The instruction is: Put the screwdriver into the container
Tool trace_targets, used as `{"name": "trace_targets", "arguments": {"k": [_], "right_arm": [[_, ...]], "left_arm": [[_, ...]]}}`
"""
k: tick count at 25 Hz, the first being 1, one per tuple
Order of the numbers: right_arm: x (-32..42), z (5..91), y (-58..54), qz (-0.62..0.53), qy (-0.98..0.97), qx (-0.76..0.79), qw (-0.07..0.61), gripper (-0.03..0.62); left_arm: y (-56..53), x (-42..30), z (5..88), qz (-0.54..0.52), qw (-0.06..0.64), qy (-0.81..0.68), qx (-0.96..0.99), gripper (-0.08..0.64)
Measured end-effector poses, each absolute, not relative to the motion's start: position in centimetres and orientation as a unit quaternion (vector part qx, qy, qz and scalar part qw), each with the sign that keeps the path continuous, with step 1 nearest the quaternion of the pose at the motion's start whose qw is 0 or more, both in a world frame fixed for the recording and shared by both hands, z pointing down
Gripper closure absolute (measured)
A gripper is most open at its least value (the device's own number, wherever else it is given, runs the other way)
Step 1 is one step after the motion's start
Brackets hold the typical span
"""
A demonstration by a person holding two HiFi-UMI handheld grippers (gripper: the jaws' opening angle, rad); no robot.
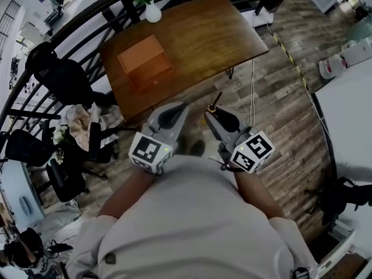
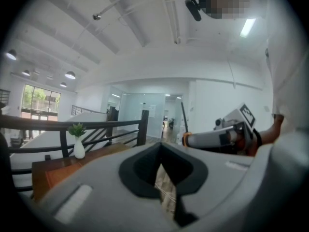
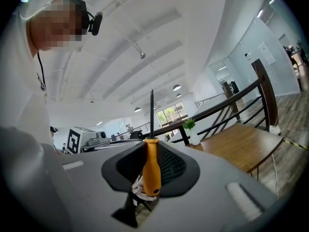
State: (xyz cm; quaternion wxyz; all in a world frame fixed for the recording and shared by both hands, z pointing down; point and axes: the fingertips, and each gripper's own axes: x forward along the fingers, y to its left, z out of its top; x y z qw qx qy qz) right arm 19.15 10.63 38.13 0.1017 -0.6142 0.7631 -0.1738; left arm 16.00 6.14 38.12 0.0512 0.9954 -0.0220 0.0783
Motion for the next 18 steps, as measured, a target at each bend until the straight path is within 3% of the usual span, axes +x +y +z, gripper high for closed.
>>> {"name": "trace_targets", "arguments": {"k": [18], "right_arm": [[22.5, 38.6, 4.4, -0.185, 0.777, -0.595, 0.093, 0.517]], "left_arm": [[0.0, 19.3, 38.9, 0.08, 0.072, -0.039, 0.993, 0.557]]}}
